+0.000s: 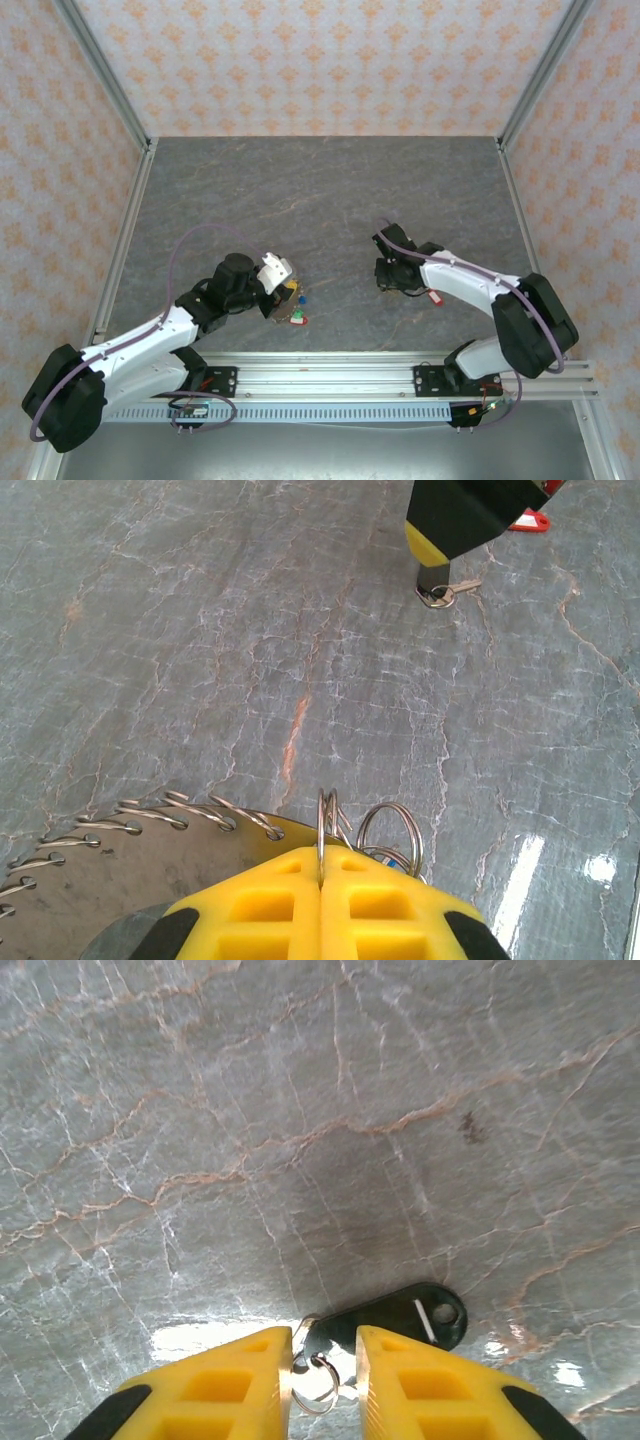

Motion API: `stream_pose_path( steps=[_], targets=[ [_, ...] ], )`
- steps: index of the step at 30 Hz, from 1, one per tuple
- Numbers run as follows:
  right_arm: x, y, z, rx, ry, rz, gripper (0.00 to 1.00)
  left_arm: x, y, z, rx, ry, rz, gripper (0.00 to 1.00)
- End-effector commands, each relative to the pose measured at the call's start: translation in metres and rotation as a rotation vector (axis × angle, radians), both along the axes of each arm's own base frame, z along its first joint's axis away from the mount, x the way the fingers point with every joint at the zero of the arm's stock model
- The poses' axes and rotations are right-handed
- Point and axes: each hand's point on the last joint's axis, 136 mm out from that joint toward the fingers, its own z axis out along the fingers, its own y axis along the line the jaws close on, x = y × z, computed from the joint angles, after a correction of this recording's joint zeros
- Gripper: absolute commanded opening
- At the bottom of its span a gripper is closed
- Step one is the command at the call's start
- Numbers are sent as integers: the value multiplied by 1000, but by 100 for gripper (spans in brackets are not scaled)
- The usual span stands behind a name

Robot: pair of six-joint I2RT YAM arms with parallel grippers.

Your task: Put the keys on the keyring

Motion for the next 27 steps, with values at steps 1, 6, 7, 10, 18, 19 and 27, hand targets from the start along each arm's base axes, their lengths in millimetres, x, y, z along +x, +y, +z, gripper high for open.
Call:
stream_pose_path(
  steps=[1,6,7,10,18,19,27],
  targets=[
    [-2,-15,2,-68,-22,-21,24,5,-4,11,-4,-29,-8,0],
    [-6,-14,-4,-67,4,-15,23,4,-4,12,-1,-32,-10,0],
    [-6,-12,-7,-60,15,-11,23,5,-4,12,-2,-33,-9,0],
    [-9,-5,-14,-37,47,1,22,4,-3,10,0,-30,-6,0],
    [-9,8,-23,0,105,15,21,4,-3,7,-1,-24,-2,0],
    [-8,9,-22,4,104,16,21,4,-3,6,0,-22,-3,0],
    [-2,4,-8,-13,45,11,21,4,-4,5,2,-16,-8,0]
  ],
)
